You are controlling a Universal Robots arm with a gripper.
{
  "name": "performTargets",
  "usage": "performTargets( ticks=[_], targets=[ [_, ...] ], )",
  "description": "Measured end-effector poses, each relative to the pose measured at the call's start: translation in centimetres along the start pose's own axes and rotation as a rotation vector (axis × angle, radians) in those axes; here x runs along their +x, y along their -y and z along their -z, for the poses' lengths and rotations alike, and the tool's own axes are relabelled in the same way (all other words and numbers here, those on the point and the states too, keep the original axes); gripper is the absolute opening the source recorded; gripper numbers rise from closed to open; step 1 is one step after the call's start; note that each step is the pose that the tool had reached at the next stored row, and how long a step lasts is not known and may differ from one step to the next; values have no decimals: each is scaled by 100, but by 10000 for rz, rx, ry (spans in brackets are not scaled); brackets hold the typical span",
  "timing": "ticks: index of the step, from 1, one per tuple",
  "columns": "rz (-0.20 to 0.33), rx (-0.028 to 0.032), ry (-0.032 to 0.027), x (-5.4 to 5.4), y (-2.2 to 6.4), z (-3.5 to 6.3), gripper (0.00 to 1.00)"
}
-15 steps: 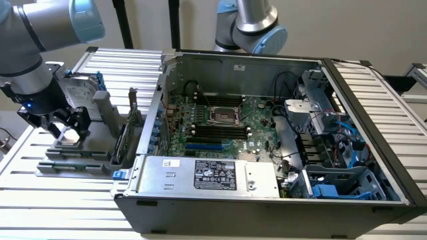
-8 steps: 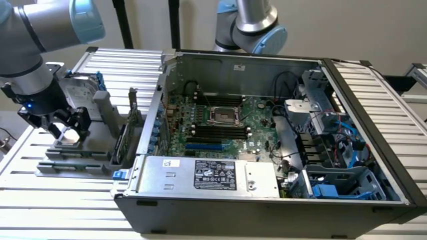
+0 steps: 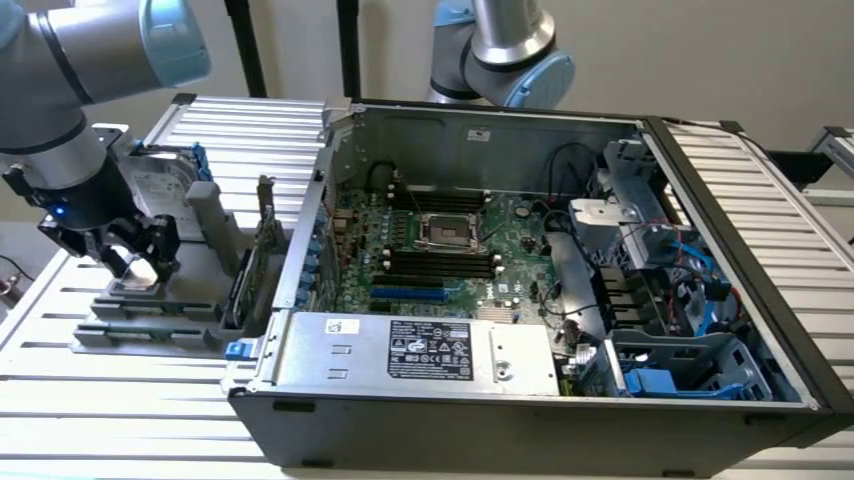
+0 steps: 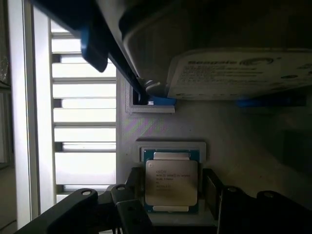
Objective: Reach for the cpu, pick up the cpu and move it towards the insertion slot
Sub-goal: 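Pick up the cpu and move it towards the insertion slot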
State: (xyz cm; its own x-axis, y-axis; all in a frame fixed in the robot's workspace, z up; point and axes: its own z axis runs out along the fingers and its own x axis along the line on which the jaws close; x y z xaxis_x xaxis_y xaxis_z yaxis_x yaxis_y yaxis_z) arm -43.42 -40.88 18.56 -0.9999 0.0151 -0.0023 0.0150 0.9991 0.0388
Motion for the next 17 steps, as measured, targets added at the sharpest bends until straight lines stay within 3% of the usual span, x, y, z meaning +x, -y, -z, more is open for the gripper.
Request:
performTargets(
  ticks=[5,6,10,17],
  targets=[
    [0,1,-3,0,-4,1,60],
    [0,1,-2,0,-4,1,54],
    [0,-1,2,-1,-5,10,54],
    [-1,0,-3,0,-10,138,54]
  ],
)
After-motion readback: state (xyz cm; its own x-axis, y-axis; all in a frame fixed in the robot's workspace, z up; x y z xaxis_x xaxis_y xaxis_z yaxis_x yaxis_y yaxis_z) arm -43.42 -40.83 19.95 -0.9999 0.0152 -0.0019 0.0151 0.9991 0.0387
